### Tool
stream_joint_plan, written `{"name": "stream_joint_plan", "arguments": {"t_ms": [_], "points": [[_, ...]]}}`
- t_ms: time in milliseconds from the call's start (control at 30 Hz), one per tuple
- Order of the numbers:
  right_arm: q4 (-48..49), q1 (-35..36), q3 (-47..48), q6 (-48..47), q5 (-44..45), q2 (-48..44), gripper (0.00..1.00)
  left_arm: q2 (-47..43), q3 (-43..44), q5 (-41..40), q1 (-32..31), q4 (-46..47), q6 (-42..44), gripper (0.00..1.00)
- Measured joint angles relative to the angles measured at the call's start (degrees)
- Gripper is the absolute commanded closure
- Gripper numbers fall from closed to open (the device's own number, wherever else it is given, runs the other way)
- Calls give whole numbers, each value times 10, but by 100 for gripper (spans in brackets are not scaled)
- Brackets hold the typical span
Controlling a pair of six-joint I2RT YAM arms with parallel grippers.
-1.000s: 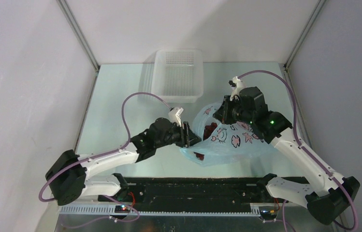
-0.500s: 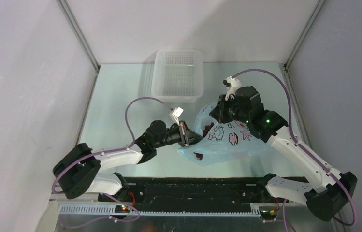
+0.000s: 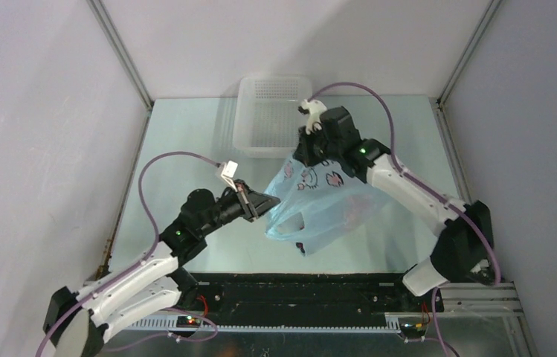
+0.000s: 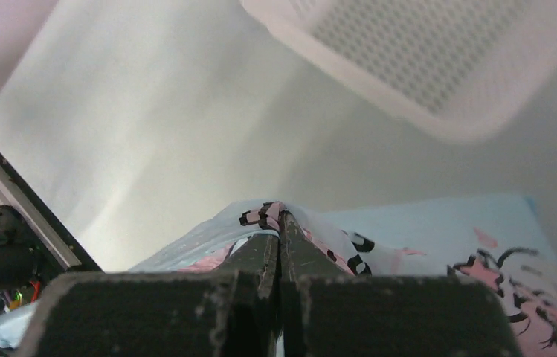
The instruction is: Place the fake fruits into the plastic bag and tie a complex knot
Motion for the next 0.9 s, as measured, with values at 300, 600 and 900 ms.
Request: {"name": "stream_joint_plan", "arguments": {"t_ms": [300,600,900], "points": [[0,28,207,-37,-45,176,47,-55,3,-15,92,-133,34,100],[-14,26,200,-70,-57,119,8,-12,123,64,175,-306,151,100],[17,136,-25,-116,-50,-189,9,-14,140,123,202,-355,257,100]]}}
